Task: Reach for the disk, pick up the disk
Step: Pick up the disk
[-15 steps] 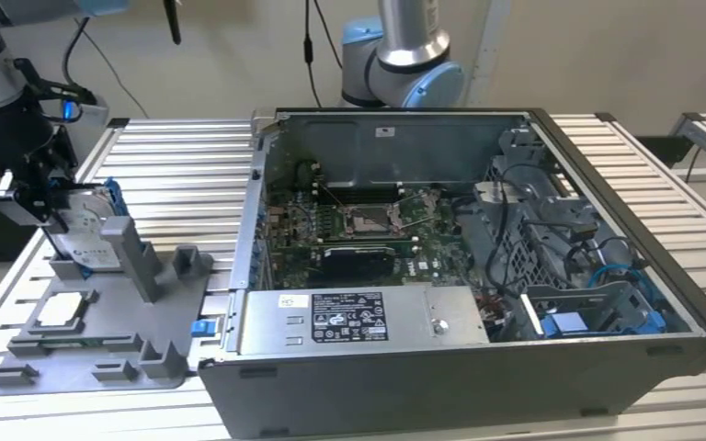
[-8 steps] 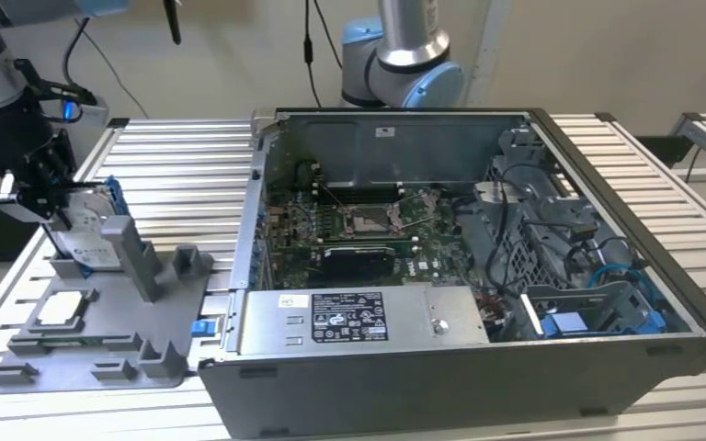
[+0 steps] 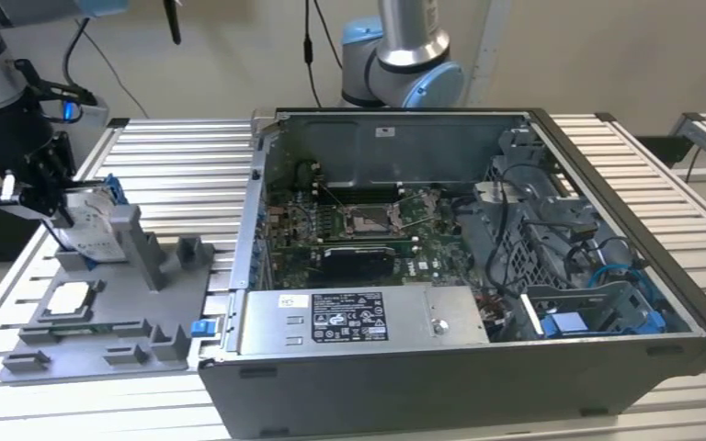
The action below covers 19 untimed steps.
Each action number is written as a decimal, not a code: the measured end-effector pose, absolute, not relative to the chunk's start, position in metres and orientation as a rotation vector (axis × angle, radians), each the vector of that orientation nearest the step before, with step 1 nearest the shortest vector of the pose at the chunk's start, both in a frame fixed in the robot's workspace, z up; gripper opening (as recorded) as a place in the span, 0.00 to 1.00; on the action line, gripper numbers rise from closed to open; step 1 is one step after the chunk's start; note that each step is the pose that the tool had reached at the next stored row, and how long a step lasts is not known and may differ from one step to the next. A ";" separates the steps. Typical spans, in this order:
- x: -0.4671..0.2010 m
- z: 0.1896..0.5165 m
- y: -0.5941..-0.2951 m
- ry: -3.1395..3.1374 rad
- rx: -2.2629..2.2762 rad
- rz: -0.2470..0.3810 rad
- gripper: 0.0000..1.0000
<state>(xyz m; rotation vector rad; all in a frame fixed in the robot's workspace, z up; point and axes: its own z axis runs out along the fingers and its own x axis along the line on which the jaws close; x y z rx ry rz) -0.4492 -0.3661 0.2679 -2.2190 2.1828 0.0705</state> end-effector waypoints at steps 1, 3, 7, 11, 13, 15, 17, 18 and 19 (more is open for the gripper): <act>-0.449 0.268 -0.366 2.183 -2.219 0.070 0.00; -0.449 0.268 -0.366 2.183 -2.219 0.070 0.00; -0.449 0.268 -0.366 2.183 -2.219 0.070 0.00; -0.449 0.268 -0.366 2.185 -2.221 0.067 0.00; -0.449 0.268 -0.366 2.182 -2.218 0.072 0.00; -0.449 0.268 -0.366 2.183 -2.219 0.069 0.00; -0.449 0.268 -0.366 2.187 -2.223 0.062 0.00; -0.449 0.268 -0.366 2.186 -2.223 0.063 0.00; -0.449 0.268 -0.366 2.186 -2.223 0.062 0.00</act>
